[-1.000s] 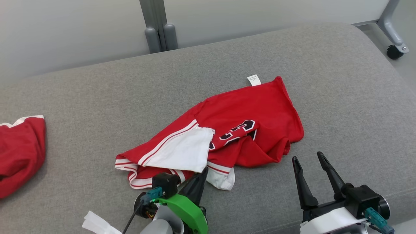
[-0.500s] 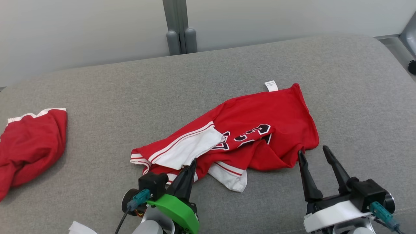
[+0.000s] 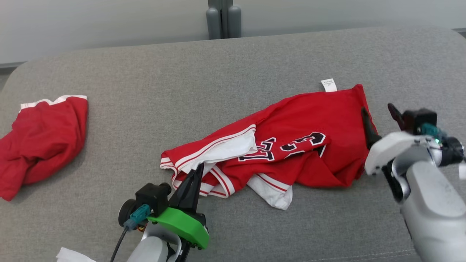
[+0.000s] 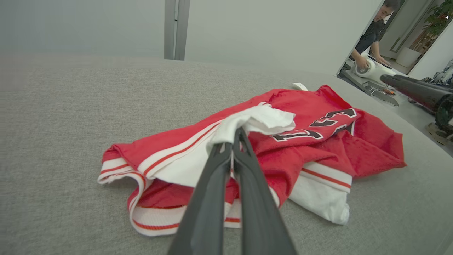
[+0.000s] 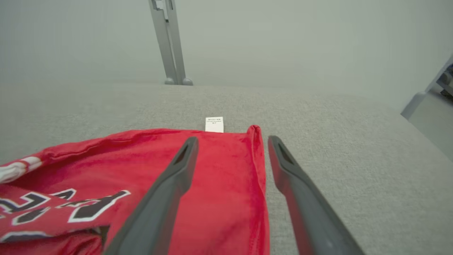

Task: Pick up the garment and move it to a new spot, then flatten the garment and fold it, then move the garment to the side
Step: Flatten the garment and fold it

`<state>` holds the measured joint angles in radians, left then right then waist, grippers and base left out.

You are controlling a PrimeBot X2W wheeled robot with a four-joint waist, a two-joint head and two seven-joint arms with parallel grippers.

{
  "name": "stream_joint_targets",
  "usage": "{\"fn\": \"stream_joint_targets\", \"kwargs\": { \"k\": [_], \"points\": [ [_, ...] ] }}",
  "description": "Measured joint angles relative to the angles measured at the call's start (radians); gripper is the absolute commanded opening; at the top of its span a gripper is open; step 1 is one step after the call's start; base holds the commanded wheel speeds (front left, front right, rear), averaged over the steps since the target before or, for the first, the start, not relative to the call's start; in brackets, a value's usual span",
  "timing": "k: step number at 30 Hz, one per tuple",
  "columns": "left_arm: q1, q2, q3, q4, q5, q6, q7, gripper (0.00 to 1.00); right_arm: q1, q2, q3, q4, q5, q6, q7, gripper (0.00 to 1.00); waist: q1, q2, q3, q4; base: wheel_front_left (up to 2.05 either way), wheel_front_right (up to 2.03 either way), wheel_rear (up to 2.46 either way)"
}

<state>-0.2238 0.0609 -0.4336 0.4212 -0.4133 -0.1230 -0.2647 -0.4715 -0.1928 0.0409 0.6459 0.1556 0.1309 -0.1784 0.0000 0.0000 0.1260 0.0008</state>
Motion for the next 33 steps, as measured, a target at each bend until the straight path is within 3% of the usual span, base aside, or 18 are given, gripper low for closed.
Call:
{"fn": "stream_joint_targets", "kwargs": {
  "k": [4,11,28,30,32,33],
  "points": [
    [-0.012,-0.001,0.007,-0.019,0.012,-0.001,0.000,0.00,-0.209,-0.028,-0.027,0.205,-0.069,0.000,0.204,1.00,0.0000,0.0000,0.032,0.018,0.00,0.00,0.00],
    [-0.030,-0.003,0.005,-0.038,0.033,-0.004,0.000,0.00,-0.422,-0.034,-0.133,0.391,-0.220,0.000,0.389,1.00,0.0000,0.0000,0.087,0.051,0.00,0.00,0.00],
    [-0.074,-0.009,-0.027,-0.059,0.035,-0.005,0.000,0.00,-0.562,-0.030,-0.360,0.522,-0.392,0.000,0.475,1.00,0.0000,0.0000,0.184,0.130,0.00,0.00,0.00],
    [-0.074,-0.009,-0.030,-0.060,0.035,-0.005,0.000,0.00,-0.561,-0.030,-0.380,0.528,-0.411,0.000,0.471,0.92,0.0001,0.0000,0.190,0.134,0.00,0.00,0.00],
    [-0.074,-0.010,-0.039,-0.060,0.032,-0.006,0.000,0.00,-0.561,-0.031,-0.407,0.529,-0.434,0.000,0.467,0.72,0.0000,0.0000,0.193,0.139,0.00,0.00,0.00],
    [-0.074,-0.010,-0.041,-0.059,0.030,-0.006,0.000,0.00,-0.561,-0.032,-0.418,0.529,-0.441,0.000,0.462,0.73,0.0000,0.0000,0.194,0.140,0.00,0.00,0.00]
  ]
}}
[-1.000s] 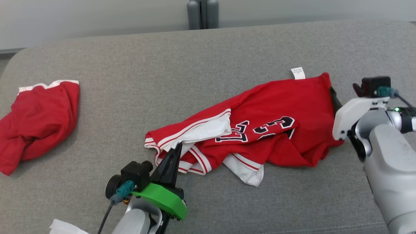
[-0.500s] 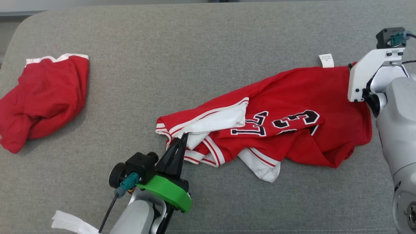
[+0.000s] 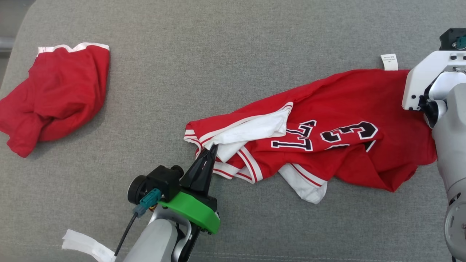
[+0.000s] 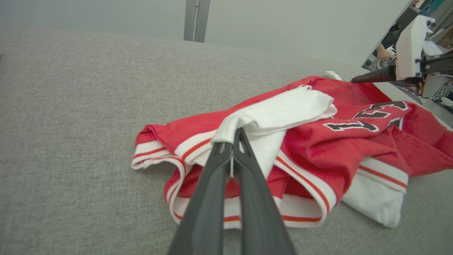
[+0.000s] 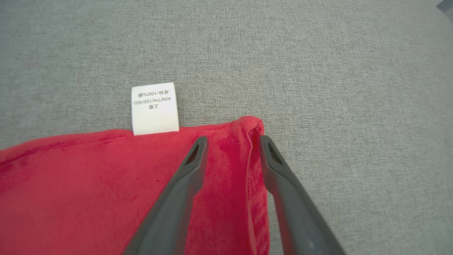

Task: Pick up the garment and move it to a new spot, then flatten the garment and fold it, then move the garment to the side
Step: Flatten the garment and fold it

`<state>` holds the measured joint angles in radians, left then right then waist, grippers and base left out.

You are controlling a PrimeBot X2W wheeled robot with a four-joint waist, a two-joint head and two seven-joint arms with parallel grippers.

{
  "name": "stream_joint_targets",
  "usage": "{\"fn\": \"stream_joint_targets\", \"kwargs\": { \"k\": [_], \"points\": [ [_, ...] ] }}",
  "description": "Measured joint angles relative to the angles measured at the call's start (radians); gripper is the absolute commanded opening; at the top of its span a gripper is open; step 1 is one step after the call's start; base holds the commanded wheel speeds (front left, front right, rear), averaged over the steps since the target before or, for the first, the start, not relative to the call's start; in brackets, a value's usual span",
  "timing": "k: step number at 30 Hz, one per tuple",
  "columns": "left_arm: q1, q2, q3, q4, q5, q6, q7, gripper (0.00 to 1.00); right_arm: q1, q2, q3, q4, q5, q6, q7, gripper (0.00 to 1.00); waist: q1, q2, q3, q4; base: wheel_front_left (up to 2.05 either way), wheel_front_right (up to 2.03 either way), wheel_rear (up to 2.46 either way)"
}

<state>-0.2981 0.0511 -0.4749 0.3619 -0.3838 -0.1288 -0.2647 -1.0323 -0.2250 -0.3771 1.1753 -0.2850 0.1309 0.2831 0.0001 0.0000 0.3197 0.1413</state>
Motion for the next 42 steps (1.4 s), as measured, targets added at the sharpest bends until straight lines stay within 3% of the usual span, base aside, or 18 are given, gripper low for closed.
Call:
{"fn": "stream_joint_targets", "kwargs": {
  "k": [2,4,7,10,11,18,24,30,35,42],
  "points": [
    [-0.002,0.000,0.000,0.001,0.000,0.000,0.000,0.00,0.000,0.001,-0.015,-0.001,-0.023,0.000,-0.014,0.71,0.0000,0.0000,0.002,0.002,0.00,0.00,0.00],
    [-0.002,0.000,-0.001,0.004,0.000,0.000,0.000,0.00,0.002,0.005,-0.032,-0.001,-0.036,0.000,-0.022,0.54,0.0000,0.0000,0.002,0.003,0.00,0.00,0.00],
    [-0.002,-0.001,-0.007,0.014,-0.002,0.000,0.000,0.00,0.016,-0.001,-0.057,0.001,-0.063,0.000,-0.037,0.43,0.0000,0.0000,-0.005,0.009,0.00,0.00,0.00],
    [-0.002,-0.001,-0.006,0.019,-0.003,0.000,0.000,0.00,0.021,0.004,-0.080,0.000,-0.085,0.000,-0.059,0.02,0.0000,0.0000,-0.012,0.016,0.00,0.00,0.00],
    [-0.002,-0.001,-0.006,0.021,-0.003,0.000,0.000,0.00,0.021,0.007,-0.087,-0.003,-0.092,0.000,-0.070,0.00,0.0000,0.0000,-0.012,0.018,0.00,0.00,0.00],
    [-0.004,-0.001,0.004,0.015,-0.011,0.000,0.000,0.00,0.014,0.013,-0.129,-0.011,-0.148,0.000,-0.125,0.00,0.0000,0.0000,-0.007,0.023,0.00,0.00,0.00],
    [-0.129,0.030,0.039,-0.058,-0.122,0.000,0.000,0.00,-0.074,0.040,-0.167,-0.016,-0.126,0.000,-0.232,0.00,0.0000,0.0000,0.007,0.007,0.00,0.00,0.00],
    [-0.460,0.170,0.050,-0.108,-0.171,0.000,0.050,0.00,-0.252,0.048,-0.135,0.027,-0.044,0.000,-0.340,0.00,0.0000,0.0000,0.021,-0.019,0.00,0.00,0.00],
    [-0.783,0.255,0.055,-0.040,-0.176,0.000,0.117,0.00,-0.412,0.050,-0.071,0.061,0.017,0.000,-0.392,0.00,0.0000,0.0000,0.038,-0.056,0.00,0.00,0.00],
    [-1.244,0.281,0.085,0.163,-0.113,0.000,0.080,0.00,-0.633,0.034,0.043,0.062,0.095,0.000,-0.499,0.00,0.0000,0.0000,0.077,-0.118,0.00,0.00,0.00]
  ]
}}
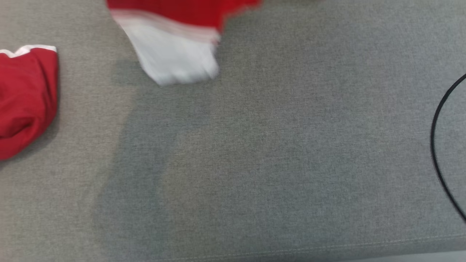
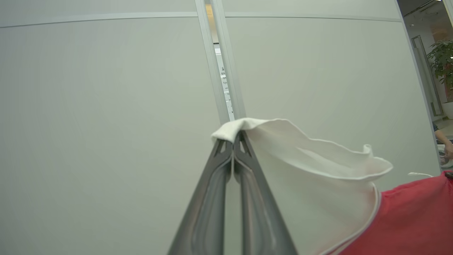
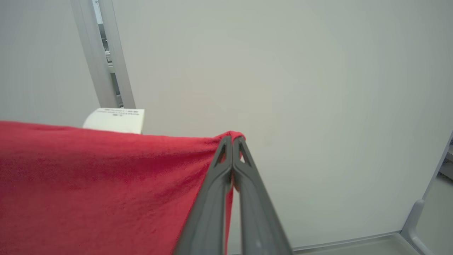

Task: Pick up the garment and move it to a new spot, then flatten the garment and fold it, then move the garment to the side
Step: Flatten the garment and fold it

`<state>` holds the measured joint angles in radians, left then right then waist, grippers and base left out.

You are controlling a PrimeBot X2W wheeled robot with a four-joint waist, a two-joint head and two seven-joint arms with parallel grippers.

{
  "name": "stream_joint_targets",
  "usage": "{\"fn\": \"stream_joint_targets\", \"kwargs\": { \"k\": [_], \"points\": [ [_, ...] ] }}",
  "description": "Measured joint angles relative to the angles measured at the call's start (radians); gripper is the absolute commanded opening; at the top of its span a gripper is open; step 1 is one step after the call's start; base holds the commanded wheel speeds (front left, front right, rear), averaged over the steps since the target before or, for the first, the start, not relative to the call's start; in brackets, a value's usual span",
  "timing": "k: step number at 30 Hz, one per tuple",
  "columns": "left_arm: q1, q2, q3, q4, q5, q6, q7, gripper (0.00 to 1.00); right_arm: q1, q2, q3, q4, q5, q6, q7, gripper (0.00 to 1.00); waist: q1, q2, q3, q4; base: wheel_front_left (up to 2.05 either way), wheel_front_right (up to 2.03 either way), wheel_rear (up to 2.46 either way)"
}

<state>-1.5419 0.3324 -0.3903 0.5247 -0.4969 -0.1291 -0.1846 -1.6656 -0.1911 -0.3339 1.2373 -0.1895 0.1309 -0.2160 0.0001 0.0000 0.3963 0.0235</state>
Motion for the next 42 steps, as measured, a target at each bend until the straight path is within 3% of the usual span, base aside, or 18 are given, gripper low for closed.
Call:
{"fn": "stream_joint_targets", "kwargs": {
  "k": [6,12,18,25,33,42],
  "points": [
    [-0.187,-0.073,-0.041,0.075,0.025,0.000,-0.069,0.00,-0.093,-0.077,0.133,-0.038,0.049,0.000,-0.041,0.00,-0.0001,0.0000,0.062,-0.020,0.00,0.00,0.00],
    [-0.081,-0.085,-0.062,-0.011,-0.040,0.000,-0.078,0.00,-0.027,-0.128,0.248,-0.160,0.198,0.000,-0.047,0.00,0.0000,0.0000,0.139,-0.007,0.00,0.00,0.00],
    [0.231,-0.074,-0.029,-0.202,-0.083,0.000,-0.078,0.00,0.232,-0.185,0.352,-0.341,0.391,0.000,-0.047,0.00,0.0001,0.0000,0.188,0.028,0.00,0.00,0.00],
    [0.680,-0.044,-0.009,-0.424,-0.130,0.000,-0.079,0.00,0.590,-0.244,0.367,-0.560,0.546,0.000,-0.047,0.00,0.0000,0.0000,0.140,0.057,0.00,0.00,0.00],
    [1.273,-0.015,-0.003,-0.523,-0.170,0.003,-0.079,0.00,1.090,-0.211,0.312,-0.692,0.603,0.000,-0.047,0.00,-0.0001,0.0000,-0.031,0.072,0.00,0.00,0.00],
    [1.627,-0.062,0.043,-0.599,-0.173,0.043,-0.079,0.00,1.422,-0.196,0.268,-0.731,0.618,0.001,-0.047,0.00,-0.0002,0.0000,-0.226,0.046,0.00,0.00,0.00]
  ]
}}
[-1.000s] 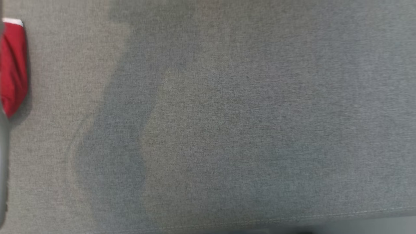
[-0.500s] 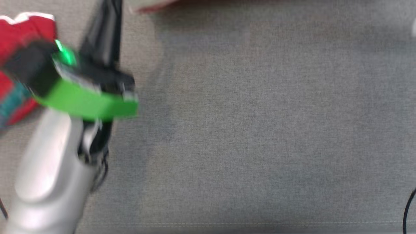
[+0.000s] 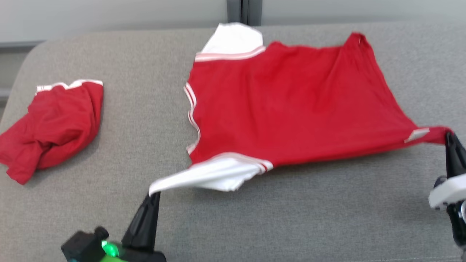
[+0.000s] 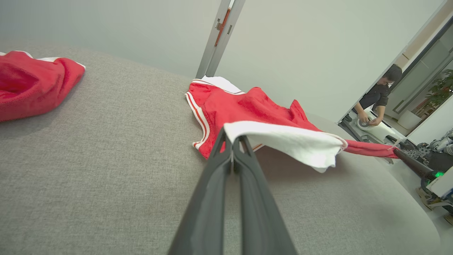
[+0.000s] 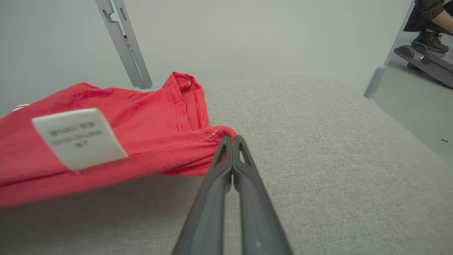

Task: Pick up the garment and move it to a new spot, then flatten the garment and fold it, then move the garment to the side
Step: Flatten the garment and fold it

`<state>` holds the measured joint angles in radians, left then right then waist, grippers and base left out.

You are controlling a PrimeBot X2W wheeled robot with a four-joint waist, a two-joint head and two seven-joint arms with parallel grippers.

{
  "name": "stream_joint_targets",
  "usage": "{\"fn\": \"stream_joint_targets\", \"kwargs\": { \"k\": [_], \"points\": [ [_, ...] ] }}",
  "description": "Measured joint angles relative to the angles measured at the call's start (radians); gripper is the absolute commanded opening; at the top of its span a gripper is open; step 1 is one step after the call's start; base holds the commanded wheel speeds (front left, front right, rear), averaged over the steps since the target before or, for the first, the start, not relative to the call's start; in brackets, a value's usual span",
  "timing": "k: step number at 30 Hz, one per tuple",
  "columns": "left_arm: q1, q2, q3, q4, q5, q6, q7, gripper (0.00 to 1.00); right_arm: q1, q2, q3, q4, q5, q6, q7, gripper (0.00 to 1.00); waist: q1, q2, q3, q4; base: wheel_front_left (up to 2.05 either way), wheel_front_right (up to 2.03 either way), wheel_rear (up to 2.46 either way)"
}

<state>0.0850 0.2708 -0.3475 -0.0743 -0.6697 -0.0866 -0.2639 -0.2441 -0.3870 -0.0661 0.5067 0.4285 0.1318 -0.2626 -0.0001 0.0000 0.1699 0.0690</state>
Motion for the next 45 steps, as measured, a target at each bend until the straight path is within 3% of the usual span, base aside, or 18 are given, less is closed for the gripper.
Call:
{"fn": "stream_joint_targets", "kwargs": {
  "k": [11,22,27,31,37,41,45],
  "points": [
    [0.132,-0.011,-0.008,-0.032,0.040,0.025,0.000,0.00,0.140,0.045,0.011,-0.044,-0.019,0.000,0.000,0.00,0.0000,0.0000,-0.158,-0.045,0.00,0.00,0.00],
    [0.132,-0.014,-0.018,-0.013,0.047,0.027,0.000,0.00,0.158,0.053,0.027,-0.036,-0.028,0.000,0.000,0.00,0.0000,0.0000,-0.194,-0.067,0.00,0.00,0.00],
    [0.101,-0.011,0.014,-0.080,0.064,0.025,0.000,0.00,0.147,0.040,0.024,-0.124,-0.031,0.000,0.000,0.00,0.0000,0.0000,-0.195,-0.064,0.00,0.00,0.00],
    [-0.025,0.039,0.040,-0.173,0.082,0.005,0.025,0.00,0.071,0.003,0.022,-0.249,-0.031,0.000,0.000,0.00,0.0000,0.0000,-0.203,-0.059,0.00,0.00,0.00],
    [-0.361,0.121,0.087,-0.252,0.086,-0.011,0.168,0.00,-0.160,-0.069,0.044,-0.324,-0.032,0.000,0.021,0.00,0.0000,0.0000,-0.230,-0.056,0.00,0.00,0.00],
    [-0.600,0.150,0.096,-0.234,0.102,-0.020,0.237,0.00,-0.335,-0.093,0.030,-0.323,-0.065,0.000,0.074,0.00,0.0000,0.0000,-0.239,-0.062,0.00,0.00,0.00],
    [-0.751,0.164,0.079,-0.119,0.107,-0.026,0.307,0.00,-0.449,-0.088,0.038,-0.263,-0.099,0.000,0.143,0.00,0.0000,0.0000,-0.236,-0.063,0.00,0.00,0.00]
  ]
}}
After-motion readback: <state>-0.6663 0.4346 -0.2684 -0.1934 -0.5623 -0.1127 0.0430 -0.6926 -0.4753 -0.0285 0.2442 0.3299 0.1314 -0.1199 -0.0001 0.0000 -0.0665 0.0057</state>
